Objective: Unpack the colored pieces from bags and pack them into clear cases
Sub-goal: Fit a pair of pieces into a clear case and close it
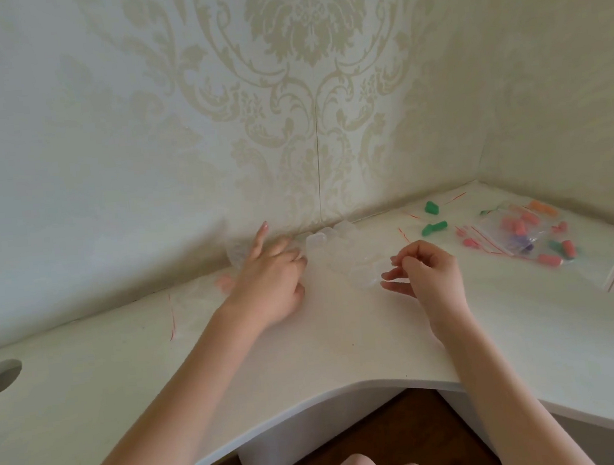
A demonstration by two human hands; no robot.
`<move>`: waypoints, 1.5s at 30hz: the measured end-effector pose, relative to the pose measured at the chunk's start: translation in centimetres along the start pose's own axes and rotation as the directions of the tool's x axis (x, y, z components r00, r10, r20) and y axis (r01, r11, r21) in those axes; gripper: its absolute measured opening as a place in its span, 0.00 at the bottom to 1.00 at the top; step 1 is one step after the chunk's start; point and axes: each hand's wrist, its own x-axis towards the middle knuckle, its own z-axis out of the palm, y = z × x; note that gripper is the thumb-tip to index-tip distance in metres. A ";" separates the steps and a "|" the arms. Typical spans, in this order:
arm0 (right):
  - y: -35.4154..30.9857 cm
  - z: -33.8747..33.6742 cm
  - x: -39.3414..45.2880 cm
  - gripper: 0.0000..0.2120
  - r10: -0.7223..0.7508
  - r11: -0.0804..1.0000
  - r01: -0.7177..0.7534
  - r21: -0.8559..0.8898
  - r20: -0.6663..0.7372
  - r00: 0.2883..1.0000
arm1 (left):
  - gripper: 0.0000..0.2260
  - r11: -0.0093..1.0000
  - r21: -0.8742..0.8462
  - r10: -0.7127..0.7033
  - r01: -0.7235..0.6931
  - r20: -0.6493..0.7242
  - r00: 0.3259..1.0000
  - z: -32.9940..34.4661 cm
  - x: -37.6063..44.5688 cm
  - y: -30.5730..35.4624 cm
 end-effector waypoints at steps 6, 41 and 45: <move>0.5 0.2 0.5 0.17 0.029 0.994 -0.032 -0.105 -0.032 0.999 | 0.12 0.996 -0.066 -0.062 0.058 -0.074 0.995 1.2 -0.2 -0.7; -0.8 17.1 -0.2 0.13 -0.194 0.299 0.799 -0.522 0.786 0.587 | 0.12 0.697 -0.129 -0.714 0.706 -0.031 0.699 0.2 -10.9 -8.3; -1.0 16.2 0.9 0.12 -0.201 0.278 0.766 -0.580 0.744 0.637 | 0.13 0.662 -0.086 -0.744 0.745 0.049 0.667 -0.1 -9.8 -7.4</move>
